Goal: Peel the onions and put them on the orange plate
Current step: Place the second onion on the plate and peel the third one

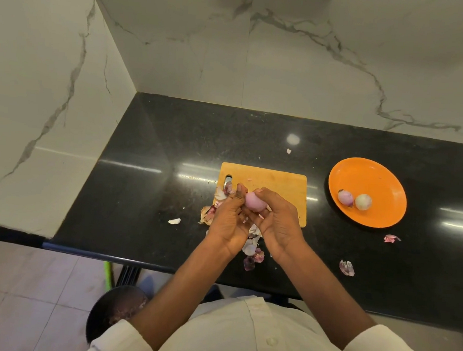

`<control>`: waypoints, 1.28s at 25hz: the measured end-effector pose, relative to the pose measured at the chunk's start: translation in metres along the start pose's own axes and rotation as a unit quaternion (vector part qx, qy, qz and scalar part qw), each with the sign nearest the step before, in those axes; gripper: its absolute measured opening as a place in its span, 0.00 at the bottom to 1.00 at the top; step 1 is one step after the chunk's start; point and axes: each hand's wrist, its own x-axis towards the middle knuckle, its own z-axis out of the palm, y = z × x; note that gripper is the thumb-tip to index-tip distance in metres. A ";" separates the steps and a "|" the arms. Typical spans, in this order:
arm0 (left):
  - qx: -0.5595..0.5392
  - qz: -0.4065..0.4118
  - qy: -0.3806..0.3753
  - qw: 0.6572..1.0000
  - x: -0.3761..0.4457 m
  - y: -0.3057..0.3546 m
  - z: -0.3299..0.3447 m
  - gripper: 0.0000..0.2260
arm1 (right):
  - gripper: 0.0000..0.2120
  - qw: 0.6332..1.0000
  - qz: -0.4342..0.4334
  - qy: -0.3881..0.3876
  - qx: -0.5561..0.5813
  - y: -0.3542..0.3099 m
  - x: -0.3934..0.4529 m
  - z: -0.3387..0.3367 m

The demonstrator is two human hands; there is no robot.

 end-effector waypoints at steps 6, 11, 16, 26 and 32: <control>0.072 0.015 0.012 0.997 0.003 -0.017 0.004 0.15 | 0.14 0.996 0.057 0.052 0.047 -0.006 0.009 -0.015; 0.200 0.112 0.027 0.973 0.016 -0.021 0.016 0.16 | 0.16 0.991 0.098 0.029 0.090 -0.031 0.008 -0.047; 0.271 0.137 0.063 0.951 0.026 -0.043 0.059 0.17 | 0.16 0.991 0.101 0.063 0.057 -0.058 0.016 -0.081; 0.444 0.041 -0.009 0.895 0.069 -0.105 0.137 0.18 | 0.17 0.987 0.023 0.153 0.046 -0.128 0.058 -0.147; 0.640 0.069 -0.030 0.765 0.106 -0.132 0.157 0.17 | 0.06 0.975 -0.045 0.188 -0.105 -0.167 0.081 -0.185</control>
